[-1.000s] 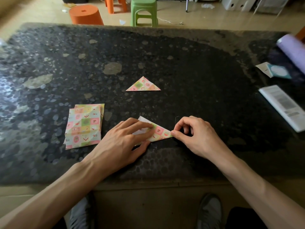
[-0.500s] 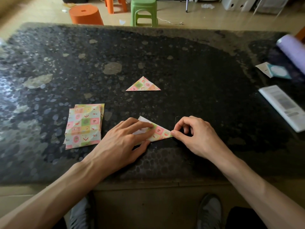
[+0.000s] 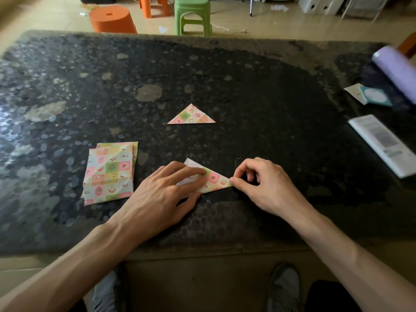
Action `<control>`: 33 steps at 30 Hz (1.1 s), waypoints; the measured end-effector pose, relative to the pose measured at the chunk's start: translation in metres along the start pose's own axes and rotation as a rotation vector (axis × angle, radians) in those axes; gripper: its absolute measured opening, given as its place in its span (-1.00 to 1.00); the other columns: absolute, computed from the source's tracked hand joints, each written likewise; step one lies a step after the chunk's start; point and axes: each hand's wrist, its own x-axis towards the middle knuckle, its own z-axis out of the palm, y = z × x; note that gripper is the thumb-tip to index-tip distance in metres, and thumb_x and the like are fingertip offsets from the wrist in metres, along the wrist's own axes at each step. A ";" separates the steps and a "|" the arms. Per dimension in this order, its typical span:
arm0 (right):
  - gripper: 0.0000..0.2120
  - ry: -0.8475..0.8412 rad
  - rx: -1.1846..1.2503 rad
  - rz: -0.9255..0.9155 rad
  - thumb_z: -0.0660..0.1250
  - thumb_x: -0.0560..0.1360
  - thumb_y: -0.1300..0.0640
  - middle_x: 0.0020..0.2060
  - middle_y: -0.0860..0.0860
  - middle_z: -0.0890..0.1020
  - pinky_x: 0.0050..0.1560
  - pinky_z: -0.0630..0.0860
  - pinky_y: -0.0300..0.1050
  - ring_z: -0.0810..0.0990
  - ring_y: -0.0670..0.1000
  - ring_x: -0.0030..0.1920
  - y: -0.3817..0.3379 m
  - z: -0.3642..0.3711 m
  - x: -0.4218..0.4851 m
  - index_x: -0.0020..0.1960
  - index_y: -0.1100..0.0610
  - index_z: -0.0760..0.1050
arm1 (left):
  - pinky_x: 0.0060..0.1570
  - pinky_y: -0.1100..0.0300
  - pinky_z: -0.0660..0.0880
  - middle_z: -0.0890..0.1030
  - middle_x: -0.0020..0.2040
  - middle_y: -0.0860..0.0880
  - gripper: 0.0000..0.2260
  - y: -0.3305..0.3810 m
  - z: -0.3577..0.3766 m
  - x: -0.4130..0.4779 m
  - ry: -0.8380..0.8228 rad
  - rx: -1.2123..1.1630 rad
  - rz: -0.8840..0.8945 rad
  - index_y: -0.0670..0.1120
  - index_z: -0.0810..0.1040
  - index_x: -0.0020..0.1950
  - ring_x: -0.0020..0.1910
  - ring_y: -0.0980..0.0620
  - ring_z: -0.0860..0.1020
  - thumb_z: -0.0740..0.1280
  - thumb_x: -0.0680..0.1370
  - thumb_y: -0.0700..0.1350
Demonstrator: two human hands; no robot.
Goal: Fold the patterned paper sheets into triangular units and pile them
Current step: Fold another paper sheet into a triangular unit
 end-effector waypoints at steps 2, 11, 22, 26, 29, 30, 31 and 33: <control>-0.86 0.001 -0.001 -0.002 0.47 0.53 -0.13 -0.19 -0.14 0.49 -0.26 0.27 -0.24 0.43 -0.16 -0.18 0.000 0.000 0.000 -0.09 -0.12 0.56 | 0.19 0.10 0.53 0.56 0.39 0.08 -0.67 0.000 -0.001 0.000 0.000 0.000 0.000 0.01 0.61 0.38 0.26 -0.01 0.52 0.27 0.66 0.05; -0.86 0.005 -0.007 -0.003 0.47 0.53 -0.13 -0.19 -0.15 0.49 -0.25 0.28 -0.24 0.44 -0.17 -0.17 0.001 0.002 0.001 -0.09 -0.13 0.55 | 0.20 0.14 0.50 0.57 0.37 0.10 -0.68 -0.001 0.000 0.001 -0.008 -0.027 -0.015 0.05 0.62 0.36 0.27 0.02 0.51 0.28 0.66 0.06; -0.84 0.027 -0.004 -0.003 0.49 0.51 -0.14 -0.22 -0.12 0.52 -0.26 0.31 -0.24 0.48 -0.14 -0.19 0.003 0.002 0.000 -0.05 -0.14 0.54 | 0.12 0.04 0.55 0.62 0.23 0.21 -0.74 0.006 0.006 0.007 0.068 -0.143 -0.172 0.10 0.71 0.22 0.17 0.09 0.53 0.28 0.65 0.10; -0.83 0.019 -0.004 0.013 0.50 0.51 -0.14 -0.22 -0.11 0.52 -0.26 0.31 -0.24 0.49 -0.14 -0.20 0.001 0.001 0.000 -0.04 -0.14 0.54 | 0.08 -0.03 0.56 0.63 0.21 0.21 -0.79 0.007 0.009 0.007 0.096 -0.192 -0.208 0.09 0.72 0.19 0.14 0.07 0.55 0.36 0.63 0.08; -0.83 0.028 -0.002 0.031 0.49 0.50 -0.16 -0.22 -0.11 0.52 -0.24 0.35 -0.22 0.51 -0.12 -0.17 0.002 0.003 0.001 -0.06 -0.14 0.53 | 0.07 -0.05 0.57 0.63 0.21 0.21 -0.79 0.008 0.010 0.007 0.099 -0.192 -0.213 0.09 0.72 0.19 0.14 0.06 0.55 0.40 0.59 0.05; -0.81 0.040 -0.007 0.033 0.48 0.49 -0.20 -0.21 -0.12 0.52 -0.23 0.39 -0.19 0.51 -0.12 -0.15 0.001 0.005 0.001 -0.07 -0.14 0.52 | 0.07 -0.05 0.57 0.63 0.21 0.21 -0.78 0.008 0.011 0.007 0.098 -0.189 -0.215 0.09 0.72 0.19 0.14 0.06 0.54 0.40 0.59 0.05; -0.76 0.053 -0.012 0.035 0.47 0.47 -0.25 -0.21 -0.13 0.51 -0.21 0.44 -0.16 0.51 -0.12 -0.13 0.001 0.006 0.000 -0.07 -0.14 0.52 | 0.07 -0.05 0.57 0.63 0.21 0.21 -0.78 0.008 0.011 0.007 0.098 -0.187 -0.216 0.09 0.72 0.19 0.14 0.05 0.54 0.40 0.58 0.05; -0.64 0.075 -0.034 0.038 0.41 0.43 -0.40 -0.19 -0.16 0.48 -0.18 0.45 -0.15 0.48 -0.14 -0.09 -0.001 0.010 -0.002 -0.05 -0.14 0.49 | 0.07 -0.04 0.57 0.63 0.21 0.20 -0.76 0.009 0.011 0.007 0.102 -0.185 -0.217 0.09 0.71 0.21 0.15 0.05 0.54 0.40 0.57 0.05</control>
